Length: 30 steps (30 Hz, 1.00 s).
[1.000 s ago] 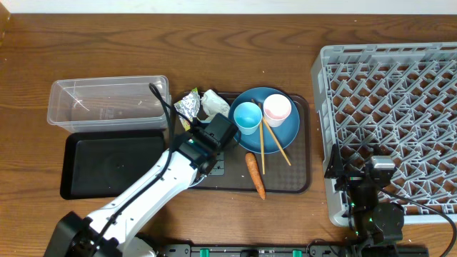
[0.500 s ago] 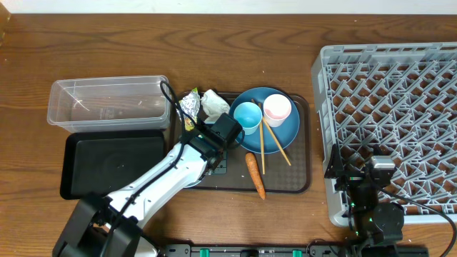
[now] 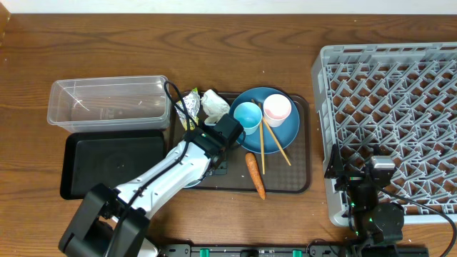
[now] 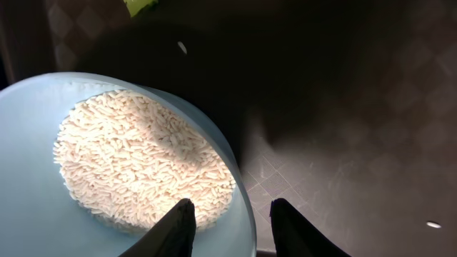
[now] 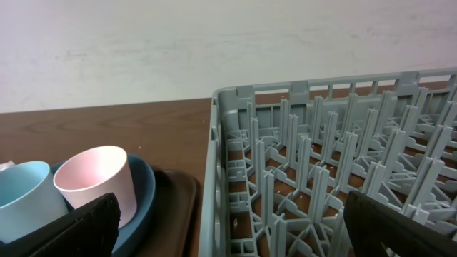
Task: Sort waste into correct bins and load items into the dishwasher rack
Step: 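Lift the bowl and carry it left over the black tray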
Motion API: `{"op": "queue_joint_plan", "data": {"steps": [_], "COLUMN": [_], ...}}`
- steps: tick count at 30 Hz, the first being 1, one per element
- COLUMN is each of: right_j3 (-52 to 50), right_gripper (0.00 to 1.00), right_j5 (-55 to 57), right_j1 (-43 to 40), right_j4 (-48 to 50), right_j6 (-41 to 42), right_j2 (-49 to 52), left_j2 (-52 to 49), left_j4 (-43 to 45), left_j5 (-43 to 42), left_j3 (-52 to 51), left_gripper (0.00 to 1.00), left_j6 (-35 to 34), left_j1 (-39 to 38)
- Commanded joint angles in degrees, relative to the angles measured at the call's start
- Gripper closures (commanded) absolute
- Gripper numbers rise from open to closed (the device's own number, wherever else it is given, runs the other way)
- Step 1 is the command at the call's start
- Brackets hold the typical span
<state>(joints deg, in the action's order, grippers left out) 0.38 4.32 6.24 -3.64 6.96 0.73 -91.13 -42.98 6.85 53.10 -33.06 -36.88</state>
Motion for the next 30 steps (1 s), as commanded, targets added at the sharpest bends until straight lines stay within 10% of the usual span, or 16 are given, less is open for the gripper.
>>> {"op": "queue_joint_plan", "data": {"steps": [1, 16, 30], "right_j3": [-0.1, -0.1, -0.1], "right_gripper": [0.01, 0.01, 0.01], "right_j5": [0.0, 0.0, 0.0], "right_j1": [0.1, 0.1, 0.1], "right_j4": [-0.2, -0.2, -0.2], "right_j6": [-0.2, -0.2, -0.2], "right_j2": [-0.1, -0.1, -0.1], "left_j2": [-1.0, -3.2, -2.7], "left_j4": [0.3, 1.5, 0.2], "left_j5": [1.1, 1.1, 0.0], "left_j3": [-0.5, -1.1, -1.0], "left_gripper": [0.62, 0.63, 0.94], "left_j6": [-0.5, -0.7, -0.7], "left_j1": [-0.2, -0.2, -0.2]}}
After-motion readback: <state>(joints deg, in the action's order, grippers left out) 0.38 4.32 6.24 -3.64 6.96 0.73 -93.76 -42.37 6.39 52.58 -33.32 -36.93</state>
